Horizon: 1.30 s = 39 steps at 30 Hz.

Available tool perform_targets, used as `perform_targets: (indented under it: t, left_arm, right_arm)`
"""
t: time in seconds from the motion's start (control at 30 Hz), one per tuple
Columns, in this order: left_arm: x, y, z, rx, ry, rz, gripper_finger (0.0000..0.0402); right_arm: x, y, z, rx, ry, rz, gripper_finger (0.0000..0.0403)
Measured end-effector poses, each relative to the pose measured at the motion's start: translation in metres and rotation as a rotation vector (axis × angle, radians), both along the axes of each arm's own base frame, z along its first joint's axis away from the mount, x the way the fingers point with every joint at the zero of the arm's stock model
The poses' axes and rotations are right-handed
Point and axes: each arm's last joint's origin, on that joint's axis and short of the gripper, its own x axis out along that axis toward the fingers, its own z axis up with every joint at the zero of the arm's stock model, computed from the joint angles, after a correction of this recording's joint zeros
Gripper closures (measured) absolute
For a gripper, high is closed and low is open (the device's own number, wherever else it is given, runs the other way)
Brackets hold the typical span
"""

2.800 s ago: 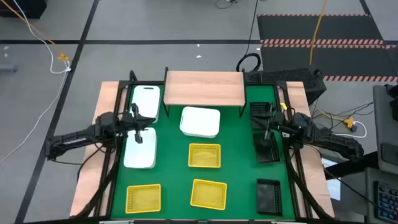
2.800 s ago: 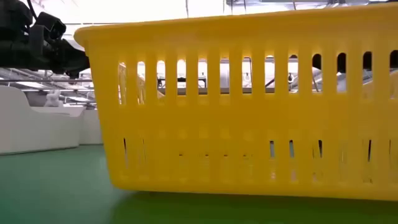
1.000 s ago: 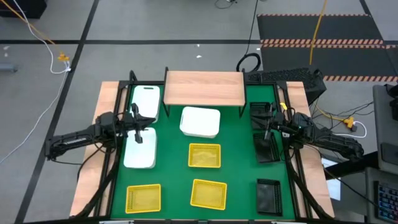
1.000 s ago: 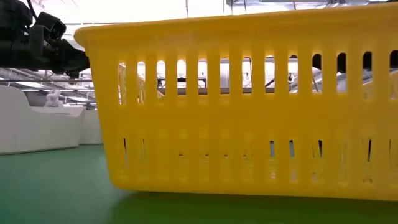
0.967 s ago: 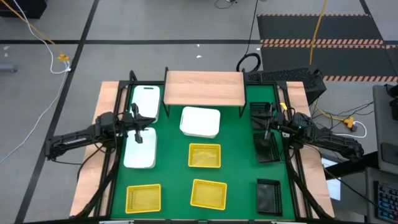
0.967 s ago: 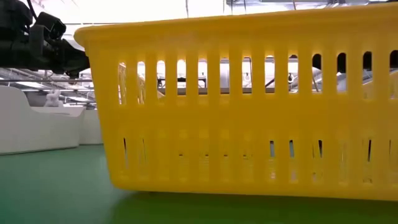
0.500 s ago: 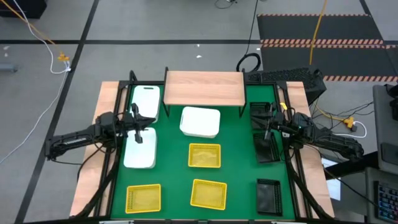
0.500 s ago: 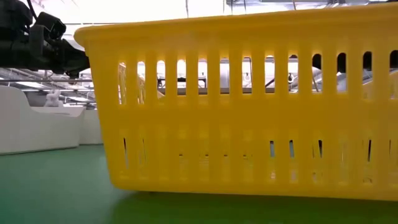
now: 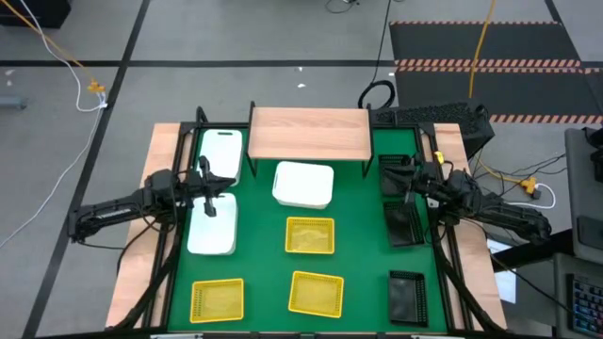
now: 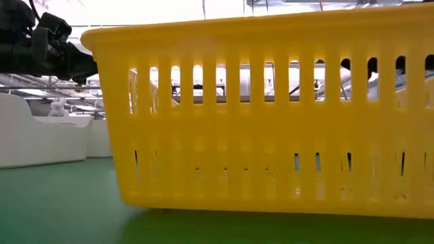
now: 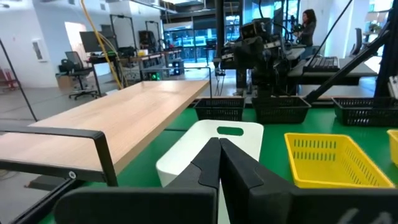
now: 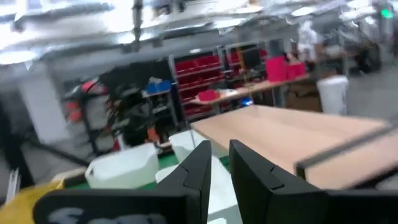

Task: Stack baskets on shelf by color
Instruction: Stack the top black bin on the middle black bin

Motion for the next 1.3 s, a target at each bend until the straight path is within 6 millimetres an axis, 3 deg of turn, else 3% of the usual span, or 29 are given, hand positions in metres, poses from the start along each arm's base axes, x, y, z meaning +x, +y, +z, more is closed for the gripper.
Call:
perform_targets:
  t: [0.17,0.4,0.6,0.8,1.03,1.3]
  left_arm:
    - [0.000,0.000,0.005,0.053,-0.041,0.004,0.0396]
    - [-0.002,0.000,0.016,0.102,-0.147,0.009,0.0396]
    - [-0.004,-0.001,0.024,0.187,-0.216,0.023,0.0396]
    - [-0.007,0.000,0.033,0.232,-0.301,0.117,0.0396]
    - [-0.006,0.004,0.025,0.074,-0.257,0.191,0.0396]
    - [-0.006,0.004,0.025,0.075,-0.252,0.191,0.0396]
  right_arm:
    - [0.002,0.000,-0.009,0.069,0.079,0.015,0.0351]
    - [0.003,-0.005,-0.020,0.162,0.190,-0.153,0.0351]
    - [0.006,-0.009,0.023,0.129,0.239,-0.272,0.0351]
    - [0.028,-0.016,0.051,0.144,0.352,-0.306,0.0342]
    - [0.043,-0.025,0.068,0.326,0.639,-0.361,0.0294]
    - [0.042,-0.023,0.072,0.664,0.884,-0.305,0.0262]
